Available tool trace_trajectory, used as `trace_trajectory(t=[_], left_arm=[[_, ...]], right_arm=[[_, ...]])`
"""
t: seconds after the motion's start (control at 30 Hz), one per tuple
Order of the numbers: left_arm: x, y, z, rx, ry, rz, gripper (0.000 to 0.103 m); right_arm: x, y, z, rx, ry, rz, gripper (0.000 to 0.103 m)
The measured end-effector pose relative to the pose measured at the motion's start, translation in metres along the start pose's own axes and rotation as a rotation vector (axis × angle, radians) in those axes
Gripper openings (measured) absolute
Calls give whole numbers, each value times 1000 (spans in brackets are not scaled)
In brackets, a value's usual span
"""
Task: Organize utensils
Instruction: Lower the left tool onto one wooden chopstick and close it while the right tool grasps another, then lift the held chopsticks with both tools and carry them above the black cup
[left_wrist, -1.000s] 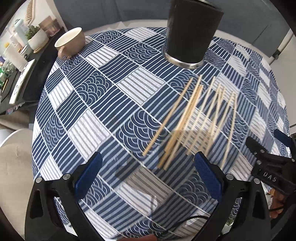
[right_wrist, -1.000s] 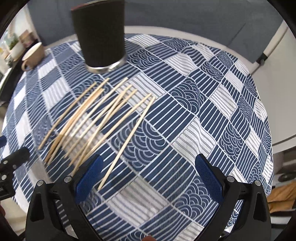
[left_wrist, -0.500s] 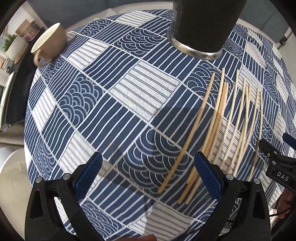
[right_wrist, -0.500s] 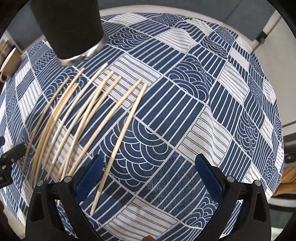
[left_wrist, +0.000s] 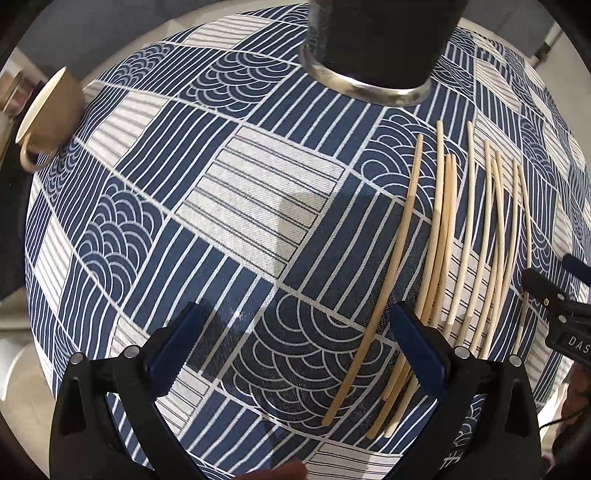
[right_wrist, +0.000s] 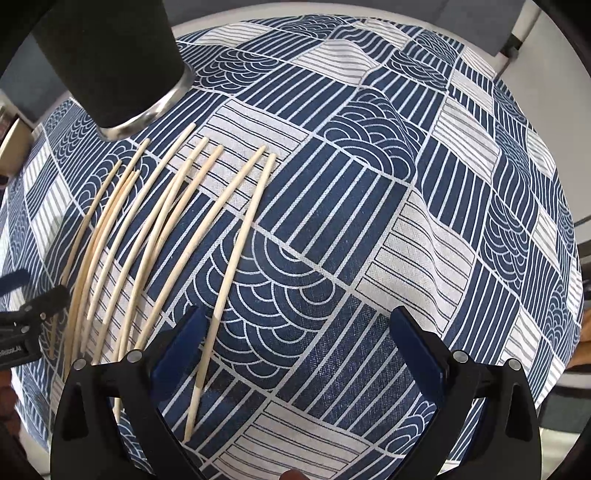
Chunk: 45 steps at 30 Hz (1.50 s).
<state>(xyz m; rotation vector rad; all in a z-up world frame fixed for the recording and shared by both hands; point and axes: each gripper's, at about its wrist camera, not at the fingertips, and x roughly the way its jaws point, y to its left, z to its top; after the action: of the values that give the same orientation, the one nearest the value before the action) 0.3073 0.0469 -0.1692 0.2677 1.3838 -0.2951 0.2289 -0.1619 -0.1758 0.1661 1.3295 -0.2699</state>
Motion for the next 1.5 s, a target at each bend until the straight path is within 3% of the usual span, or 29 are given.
trace_trajectory(t=[0.27, 0.53, 0.63, 0.7, 0.77, 0.8, 0.83, 0.87, 0.9, 0.97, 1.07, 1.3, 1.5], left_arm=[[3, 1, 13, 21, -37, -5, 99], [2, -4, 0, -27, -31, -1, 99], [0, -12, 0, -7, -58, -5, 89], [-5, -19, 0, 30, -68, -15, 71], [-10, -26, 1, 57, -68, -26, 55], [-11, -29, 1, 67, -69, -29, 43], [-12, -31, 1, 74, -70, -33, 38], [-13, -32, 2, 80, -70, -37, 24], [-14, -33, 3, 79, -65, -46, 9], [-14, -31, 5, 57, -46, -73, 5], [-14, -25, 4, 29, -31, -97, 5], [-17, -15, -9, -26, -24, -123, 5], [-28, -14, -15, -7, -48, -131, 5]], right_arm=[[2, -3, -2, 12, 22, 44, 97], [4, -4, 1, 18, 53, 45, 97], [5, -4, 4, 14, 44, 42, 95], [2, -3, 3, 4, 43, 45, 86], [-7, -1, 5, -22, 27, 55, 47], [-11, 1, 5, -35, 23, 60, 38], [-13, 1, 6, -43, 22, 61, 20], [-13, 0, 8, -44, 21, 58, 9], [-13, -2, 9, -40, 22, 52, 8], [-14, -6, 10, -32, 28, 74, 6], [-18, -13, 11, -31, 19, 94, 0], [-28, -37, 15, -21, 8, 124, 0], [-38, -42, 27, -21, -7, 192, 5]])
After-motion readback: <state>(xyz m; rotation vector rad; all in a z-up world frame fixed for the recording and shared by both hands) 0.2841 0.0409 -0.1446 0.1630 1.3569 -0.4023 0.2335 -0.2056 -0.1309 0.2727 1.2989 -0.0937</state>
